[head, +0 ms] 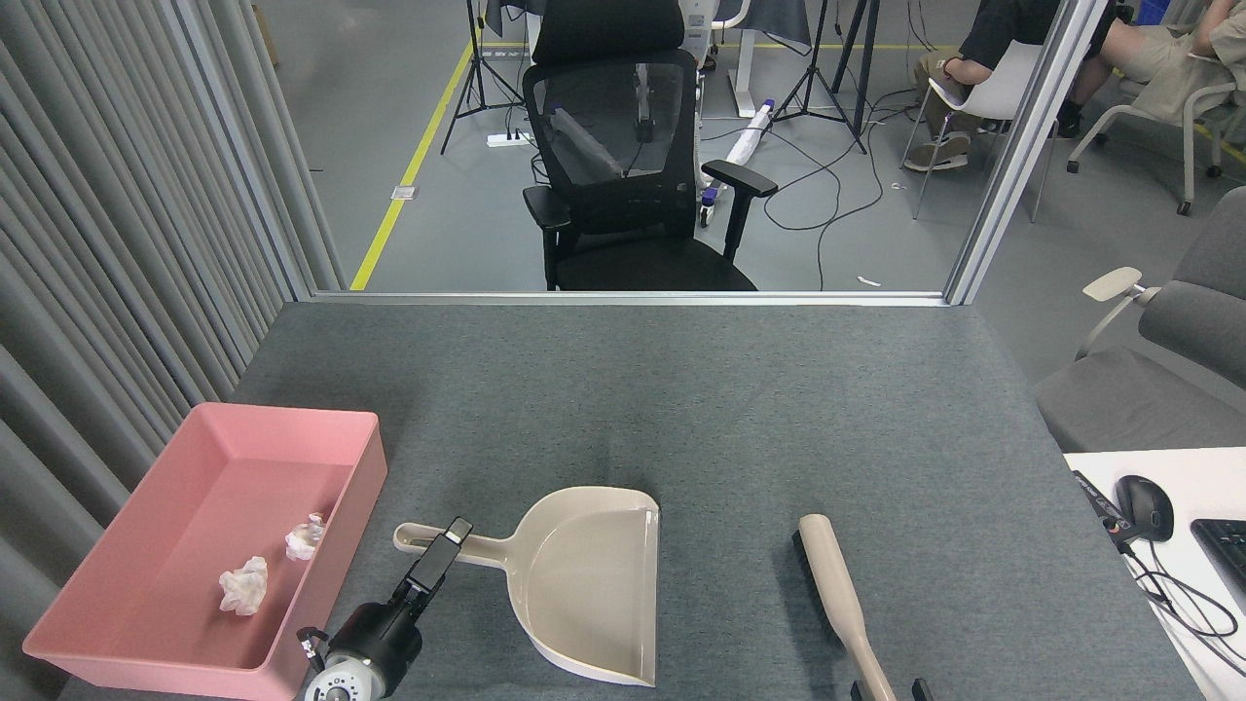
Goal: Sweep and dump garbage into bin
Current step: 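Release the dustpan and brush, opening both grippers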
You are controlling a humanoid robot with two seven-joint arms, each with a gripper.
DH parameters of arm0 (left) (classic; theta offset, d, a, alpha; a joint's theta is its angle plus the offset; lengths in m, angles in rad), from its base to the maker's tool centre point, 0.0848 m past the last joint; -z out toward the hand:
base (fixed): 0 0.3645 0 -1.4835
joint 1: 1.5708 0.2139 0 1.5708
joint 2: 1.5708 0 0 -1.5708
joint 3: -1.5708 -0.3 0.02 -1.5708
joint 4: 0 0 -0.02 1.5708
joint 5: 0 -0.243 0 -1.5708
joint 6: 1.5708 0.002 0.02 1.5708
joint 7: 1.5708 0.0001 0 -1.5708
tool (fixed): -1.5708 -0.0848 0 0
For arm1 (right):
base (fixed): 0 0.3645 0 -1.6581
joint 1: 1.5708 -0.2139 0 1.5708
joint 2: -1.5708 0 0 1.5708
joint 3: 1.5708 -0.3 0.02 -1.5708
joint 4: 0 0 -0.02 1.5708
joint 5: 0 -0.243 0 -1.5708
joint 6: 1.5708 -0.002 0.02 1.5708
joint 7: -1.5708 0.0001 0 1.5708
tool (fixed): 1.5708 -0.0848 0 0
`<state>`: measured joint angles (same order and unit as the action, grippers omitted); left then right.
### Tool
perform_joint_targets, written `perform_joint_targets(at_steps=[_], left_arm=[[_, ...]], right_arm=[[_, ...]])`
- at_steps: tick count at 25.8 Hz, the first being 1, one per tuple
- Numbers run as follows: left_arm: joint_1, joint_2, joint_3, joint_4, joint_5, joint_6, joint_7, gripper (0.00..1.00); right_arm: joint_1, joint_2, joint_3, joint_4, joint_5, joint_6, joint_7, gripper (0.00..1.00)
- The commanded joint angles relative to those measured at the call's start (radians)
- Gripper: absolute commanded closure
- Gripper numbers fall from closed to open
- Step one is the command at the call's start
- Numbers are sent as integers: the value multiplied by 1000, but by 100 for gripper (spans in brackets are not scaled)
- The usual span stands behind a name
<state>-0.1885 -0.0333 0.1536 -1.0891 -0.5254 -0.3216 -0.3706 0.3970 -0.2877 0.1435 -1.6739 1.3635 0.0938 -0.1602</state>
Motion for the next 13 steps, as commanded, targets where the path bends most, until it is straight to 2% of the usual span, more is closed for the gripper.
perform_joint_targets(at_steps=[1,8,13], left_arm=[[41,23,0,-55,2,3,-5,2],[139,27,-2,-193,7,36,-8,2],[247,27,-5,-359,8,47,-8,2]], right_arm=[[0,2,-10,-6,-1,-2,-7,2],[-1,5,-12,-40,-3,-5,-4,2],[0,9,-18,-87,-3,-3,-4,2]])
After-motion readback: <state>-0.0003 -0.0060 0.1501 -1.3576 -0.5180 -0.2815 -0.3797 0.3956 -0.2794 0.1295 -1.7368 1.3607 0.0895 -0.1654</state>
